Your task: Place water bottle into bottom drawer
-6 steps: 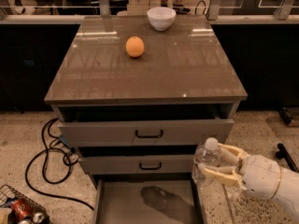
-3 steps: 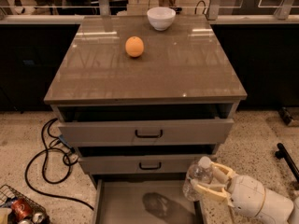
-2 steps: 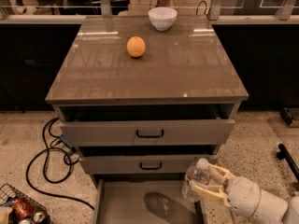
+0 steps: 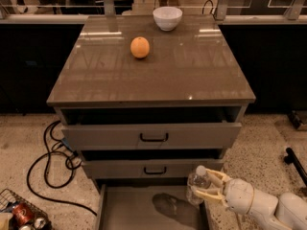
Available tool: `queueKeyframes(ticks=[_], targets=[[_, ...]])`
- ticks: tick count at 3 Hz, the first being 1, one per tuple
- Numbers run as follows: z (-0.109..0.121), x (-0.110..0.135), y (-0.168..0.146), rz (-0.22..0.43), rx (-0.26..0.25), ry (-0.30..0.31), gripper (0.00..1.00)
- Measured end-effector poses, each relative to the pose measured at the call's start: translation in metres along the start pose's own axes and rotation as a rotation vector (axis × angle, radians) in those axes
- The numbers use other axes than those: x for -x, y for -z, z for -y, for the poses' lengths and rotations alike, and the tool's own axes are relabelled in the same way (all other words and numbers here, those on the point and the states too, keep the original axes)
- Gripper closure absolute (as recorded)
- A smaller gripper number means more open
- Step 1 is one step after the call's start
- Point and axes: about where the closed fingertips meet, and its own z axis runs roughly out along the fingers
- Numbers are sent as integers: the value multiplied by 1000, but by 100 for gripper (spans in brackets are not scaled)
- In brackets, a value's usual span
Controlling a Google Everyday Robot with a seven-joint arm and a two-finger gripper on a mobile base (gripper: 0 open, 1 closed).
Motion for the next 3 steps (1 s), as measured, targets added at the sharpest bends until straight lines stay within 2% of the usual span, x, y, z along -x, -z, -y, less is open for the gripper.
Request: queueKeyframes(ticks=[1,2,3], targets=[[11,-37,-12,-36,49,33,100],[12,-71,-23,-66,92,51,100],[5,-105,-36,-71,123,36,100]])
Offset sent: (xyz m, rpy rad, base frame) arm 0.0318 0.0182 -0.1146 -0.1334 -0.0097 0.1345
